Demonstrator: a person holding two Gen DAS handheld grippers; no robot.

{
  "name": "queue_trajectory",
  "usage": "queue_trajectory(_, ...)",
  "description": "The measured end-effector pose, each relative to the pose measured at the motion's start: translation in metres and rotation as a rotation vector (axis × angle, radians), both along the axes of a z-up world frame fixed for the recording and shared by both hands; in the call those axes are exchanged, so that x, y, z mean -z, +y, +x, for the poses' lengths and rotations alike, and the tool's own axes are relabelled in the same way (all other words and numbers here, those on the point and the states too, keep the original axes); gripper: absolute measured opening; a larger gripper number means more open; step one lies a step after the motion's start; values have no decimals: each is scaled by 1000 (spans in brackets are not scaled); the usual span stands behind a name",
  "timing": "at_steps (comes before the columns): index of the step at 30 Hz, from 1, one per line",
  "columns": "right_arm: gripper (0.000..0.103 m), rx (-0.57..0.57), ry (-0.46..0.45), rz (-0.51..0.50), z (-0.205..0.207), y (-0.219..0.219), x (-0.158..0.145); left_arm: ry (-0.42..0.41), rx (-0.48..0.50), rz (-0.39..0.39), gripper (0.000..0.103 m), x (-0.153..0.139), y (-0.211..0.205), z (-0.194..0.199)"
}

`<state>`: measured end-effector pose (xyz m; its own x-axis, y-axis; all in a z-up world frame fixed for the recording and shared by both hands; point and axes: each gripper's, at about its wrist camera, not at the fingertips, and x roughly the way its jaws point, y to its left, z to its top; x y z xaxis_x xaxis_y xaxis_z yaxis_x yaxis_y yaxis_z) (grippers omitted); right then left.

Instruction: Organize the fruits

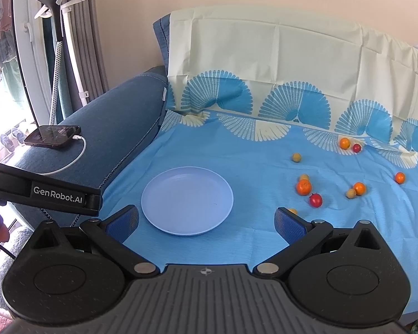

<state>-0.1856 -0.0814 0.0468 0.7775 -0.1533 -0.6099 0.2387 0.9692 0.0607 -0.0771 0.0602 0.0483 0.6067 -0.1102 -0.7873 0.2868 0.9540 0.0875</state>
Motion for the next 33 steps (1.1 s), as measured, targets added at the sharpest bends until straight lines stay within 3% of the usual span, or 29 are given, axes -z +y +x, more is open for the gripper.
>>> queue_trajectory(33, 103, -4, 9, 5, 3, 1, 1, 1, -1, 5, 103, -1, -1, 0)
